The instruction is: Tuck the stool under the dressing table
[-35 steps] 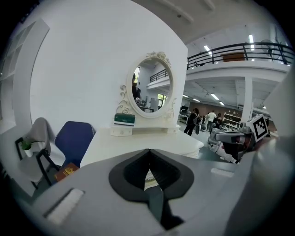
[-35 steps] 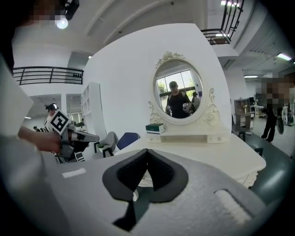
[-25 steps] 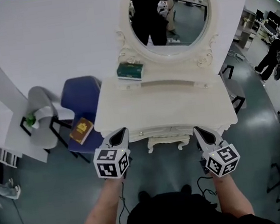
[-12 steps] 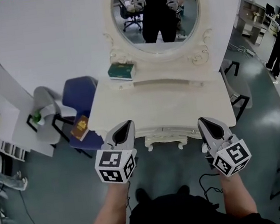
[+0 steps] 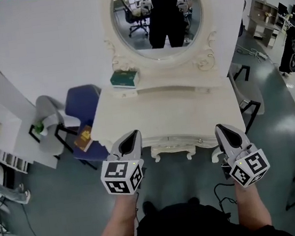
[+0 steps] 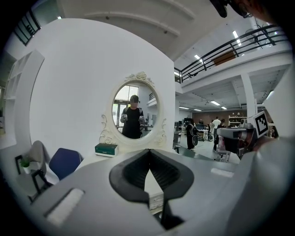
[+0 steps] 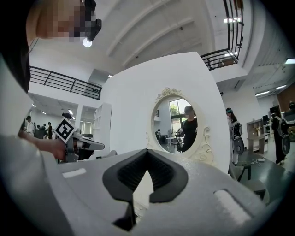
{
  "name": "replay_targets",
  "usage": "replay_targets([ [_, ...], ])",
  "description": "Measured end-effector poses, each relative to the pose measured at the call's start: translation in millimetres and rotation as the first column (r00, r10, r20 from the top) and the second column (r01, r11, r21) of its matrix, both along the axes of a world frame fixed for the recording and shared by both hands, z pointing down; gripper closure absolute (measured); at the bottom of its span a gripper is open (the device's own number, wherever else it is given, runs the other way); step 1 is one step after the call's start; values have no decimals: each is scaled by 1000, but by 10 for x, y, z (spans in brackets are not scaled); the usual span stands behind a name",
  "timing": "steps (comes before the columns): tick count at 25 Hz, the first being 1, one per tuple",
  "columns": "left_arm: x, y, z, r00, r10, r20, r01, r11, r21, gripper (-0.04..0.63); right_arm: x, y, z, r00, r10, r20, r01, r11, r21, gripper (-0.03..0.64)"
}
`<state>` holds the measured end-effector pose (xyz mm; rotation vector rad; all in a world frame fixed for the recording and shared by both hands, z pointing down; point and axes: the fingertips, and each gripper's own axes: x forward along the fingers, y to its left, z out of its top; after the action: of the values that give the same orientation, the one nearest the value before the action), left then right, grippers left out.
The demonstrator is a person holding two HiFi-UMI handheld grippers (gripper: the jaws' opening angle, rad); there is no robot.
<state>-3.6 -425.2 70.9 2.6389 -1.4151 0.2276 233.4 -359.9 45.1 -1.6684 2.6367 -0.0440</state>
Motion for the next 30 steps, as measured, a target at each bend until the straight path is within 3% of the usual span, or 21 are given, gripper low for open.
replay_targets([
  [7,-159,-116,-104,1000,28,1,-28,999,20,578,-213,-70,-63,1000,14,2,-14,1000,4,615],
  [18,-520,-139,8,1000,5,6,-5,1000,-5,578,-623,-79,74,999,-27,-22,26,999,-24,615],
  [30,-473,-113,-7,1000,-1,6,1,1000,-2,578,-542,-21,95,999,-31,-30,31,999,-28,615],
])
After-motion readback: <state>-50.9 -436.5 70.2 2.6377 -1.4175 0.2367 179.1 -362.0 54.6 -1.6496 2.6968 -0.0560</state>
